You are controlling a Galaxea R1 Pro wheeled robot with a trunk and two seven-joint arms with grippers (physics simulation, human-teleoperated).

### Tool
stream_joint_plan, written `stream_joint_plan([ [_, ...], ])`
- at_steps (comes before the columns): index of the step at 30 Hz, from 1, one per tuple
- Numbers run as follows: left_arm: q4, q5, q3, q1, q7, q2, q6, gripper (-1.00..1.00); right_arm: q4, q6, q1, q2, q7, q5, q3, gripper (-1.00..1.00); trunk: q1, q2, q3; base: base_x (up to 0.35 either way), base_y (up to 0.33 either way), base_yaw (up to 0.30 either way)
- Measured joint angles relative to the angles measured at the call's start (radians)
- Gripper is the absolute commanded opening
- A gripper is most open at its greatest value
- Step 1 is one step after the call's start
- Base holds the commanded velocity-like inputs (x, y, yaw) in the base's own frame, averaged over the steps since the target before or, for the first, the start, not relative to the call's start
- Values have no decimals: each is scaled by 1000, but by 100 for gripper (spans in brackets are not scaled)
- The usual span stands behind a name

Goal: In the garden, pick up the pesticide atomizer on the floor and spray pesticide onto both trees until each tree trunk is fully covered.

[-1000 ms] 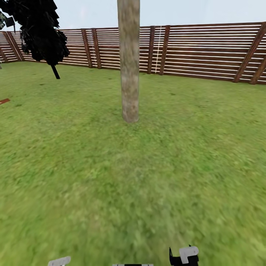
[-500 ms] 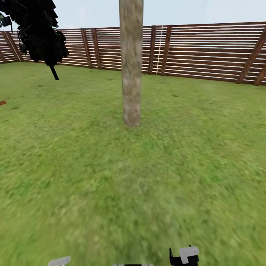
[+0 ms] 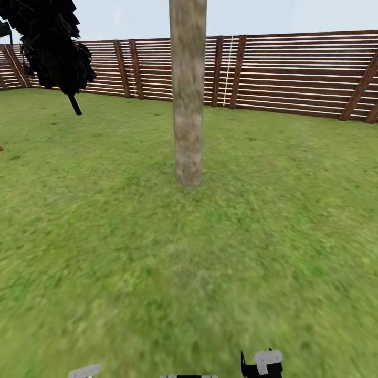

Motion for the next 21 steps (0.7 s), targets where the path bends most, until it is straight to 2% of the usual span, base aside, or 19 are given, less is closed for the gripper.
stream_joint_plan([
  [21, 0, -1, 0, 0, 0, 0, 0, -100, 0, 0, 0, 0, -1, 0, 0, 100, 0, 0, 0, 338, 0, 0],
])
